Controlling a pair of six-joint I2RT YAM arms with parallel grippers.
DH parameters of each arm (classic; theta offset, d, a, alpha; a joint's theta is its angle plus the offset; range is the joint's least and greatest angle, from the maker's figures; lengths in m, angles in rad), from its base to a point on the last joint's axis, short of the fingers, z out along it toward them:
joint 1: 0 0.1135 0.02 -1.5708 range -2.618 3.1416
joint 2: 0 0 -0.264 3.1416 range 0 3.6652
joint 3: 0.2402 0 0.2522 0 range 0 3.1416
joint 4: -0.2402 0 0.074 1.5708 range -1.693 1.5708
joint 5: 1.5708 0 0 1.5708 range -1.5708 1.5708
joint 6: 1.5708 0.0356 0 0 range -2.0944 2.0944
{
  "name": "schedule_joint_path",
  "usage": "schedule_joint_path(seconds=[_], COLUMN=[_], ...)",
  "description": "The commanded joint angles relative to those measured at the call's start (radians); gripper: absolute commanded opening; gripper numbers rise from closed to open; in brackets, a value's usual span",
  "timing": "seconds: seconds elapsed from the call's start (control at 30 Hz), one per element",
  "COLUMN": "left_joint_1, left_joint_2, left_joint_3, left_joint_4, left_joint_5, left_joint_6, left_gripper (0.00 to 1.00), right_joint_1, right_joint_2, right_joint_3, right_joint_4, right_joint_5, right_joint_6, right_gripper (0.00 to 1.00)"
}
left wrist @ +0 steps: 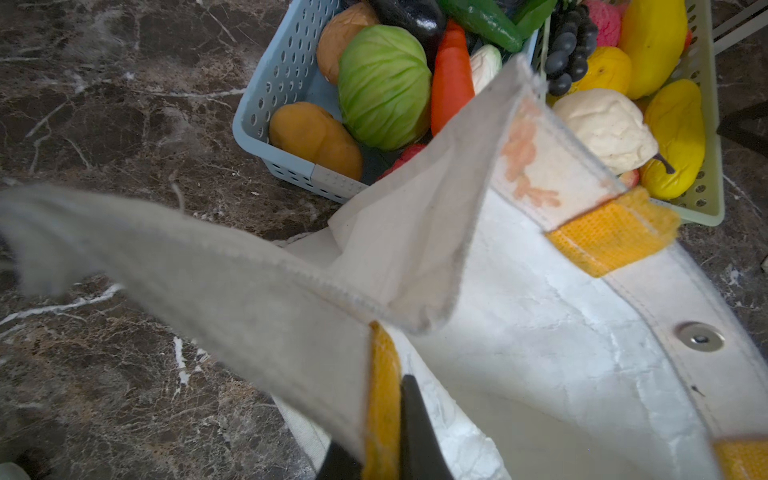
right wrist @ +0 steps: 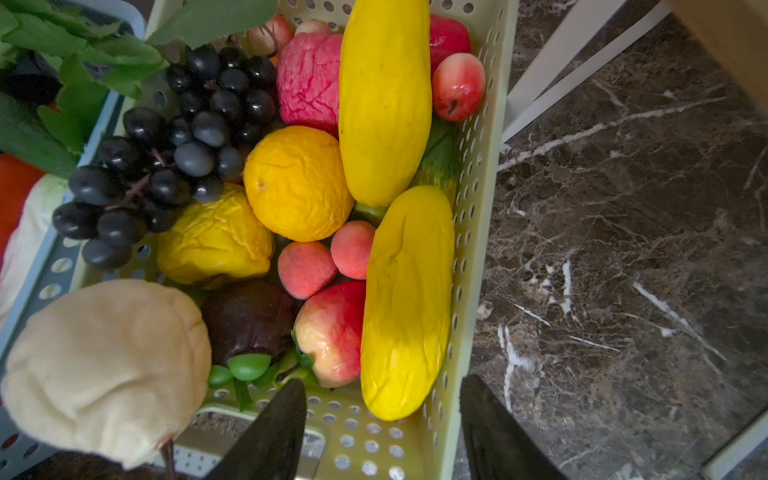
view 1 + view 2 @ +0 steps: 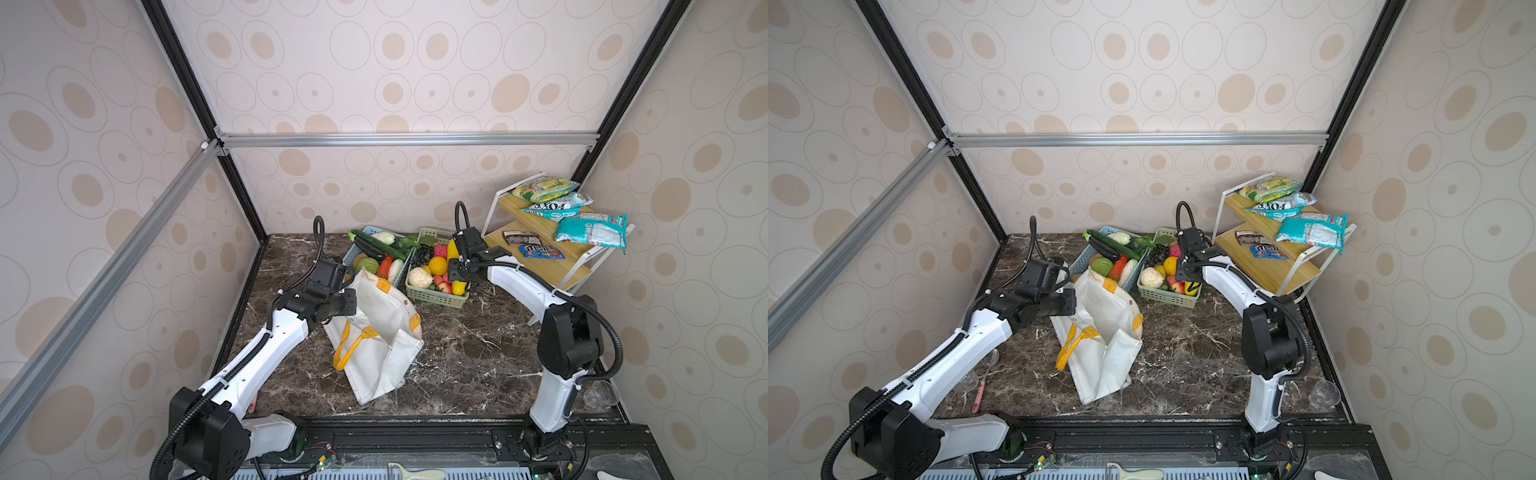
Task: Place the food into the grocery bag and tie it
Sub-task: 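Release the bag rim with the right gripper and reach into the green fruit basket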
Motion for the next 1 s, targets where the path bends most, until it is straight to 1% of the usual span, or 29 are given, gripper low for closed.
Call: schedule_joint_path(seconds=[0.0, 0.13, 0.37, 0.53, 0.63, 0.73, 0.9, 0.97], left_joint_1=[0.008, 0.006, 0.007, 0.005, 0.006, 0.007, 0.007, 0.006], left_joint_2=[-0.028, -0.035, -0.061, -0.069, -0.071, -0.072, -0.075, -0.075], left_joint_3=[-0.004, -0.008, -0.025, -0.036, -0.037, -0.034, -0.031, -0.031], left_joint_4=[0.035, 0.039, 0.051, 0.047, 0.045, 0.043, 0.041, 0.041], left_joint_5=[0.005, 0.007, 0.012, 0.011, 0.008, 0.005, 0.002, 0.000], left_joint_6=[0.020, 0.018, 0.012, 0.013, 0.014, 0.015, 0.015, 0.014], left_gripper=[0.05, 0.05, 0.05, 0.05, 0.05, 0.05, 0.05, 0.05], right_joint_1=[-0.002, 0.000, 0.001, 0.003, 0.005, 0.005, 0.007, 0.007], right_joint_2=[0.054, 0.114, 0.178, 0.219, 0.235, 0.250, 0.248, 0.237], right_joint_3=[0.054, 0.102, 0.125, 0.151, 0.154, 0.154, 0.151, 0.145], right_joint_4=[-0.039, -0.063, -0.062, -0.074, -0.071, -0.071, -0.068, -0.064], right_joint_5=[0.050, 0.076, 0.115, 0.129, 0.119, 0.111, 0.098, 0.094], right_joint_6=[-0.007, -0.008, -0.009, -0.011, -0.005, 0.000, 0.002, 0.002], right_gripper=[0.61, 0.60, 0.61, 0.60, 0.60, 0.56, 0.44, 0.42])
